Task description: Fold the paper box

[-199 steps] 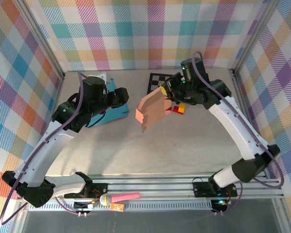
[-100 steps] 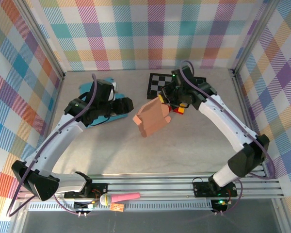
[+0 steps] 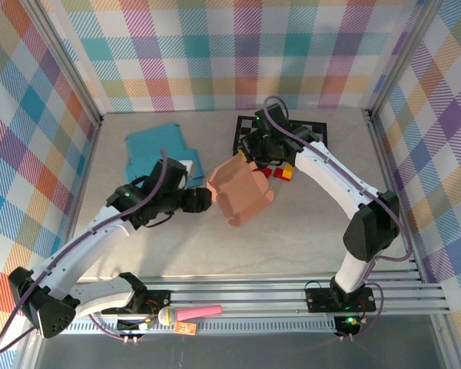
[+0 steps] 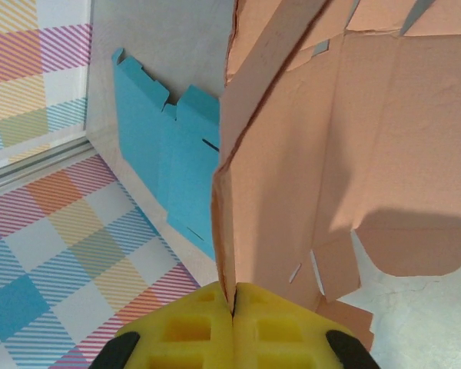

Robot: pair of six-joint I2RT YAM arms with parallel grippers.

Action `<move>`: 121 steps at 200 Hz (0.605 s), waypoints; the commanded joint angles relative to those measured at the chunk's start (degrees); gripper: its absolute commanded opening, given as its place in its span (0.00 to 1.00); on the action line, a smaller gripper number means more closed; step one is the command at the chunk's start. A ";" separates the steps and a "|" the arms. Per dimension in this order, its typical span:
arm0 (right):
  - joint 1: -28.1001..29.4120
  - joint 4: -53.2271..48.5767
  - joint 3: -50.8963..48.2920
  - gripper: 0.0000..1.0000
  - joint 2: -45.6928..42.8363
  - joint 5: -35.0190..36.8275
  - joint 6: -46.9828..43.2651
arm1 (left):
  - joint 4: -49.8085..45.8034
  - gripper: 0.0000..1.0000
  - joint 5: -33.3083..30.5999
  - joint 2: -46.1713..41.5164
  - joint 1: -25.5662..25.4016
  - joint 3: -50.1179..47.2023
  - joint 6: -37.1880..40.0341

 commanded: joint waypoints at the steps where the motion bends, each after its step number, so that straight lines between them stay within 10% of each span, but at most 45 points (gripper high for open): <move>1: 0.28 0.91 1.88 0.00 0.41 -0.94 -0.08 | 5.80 0.78 -10.98 1.48 -4.28 -1.46 1.19; 64: 0.28 0.90 0.41 0.00 0.69 -1.56 0.66 | 9.32 0.96 -24.36 9.87 -8.07 -0.37 -1.60; 121: 0.32 1.08 -0.40 0.00 0.71 -1.74 0.95 | 9.58 0.57 -25.45 14.20 -8.31 -0.38 1.86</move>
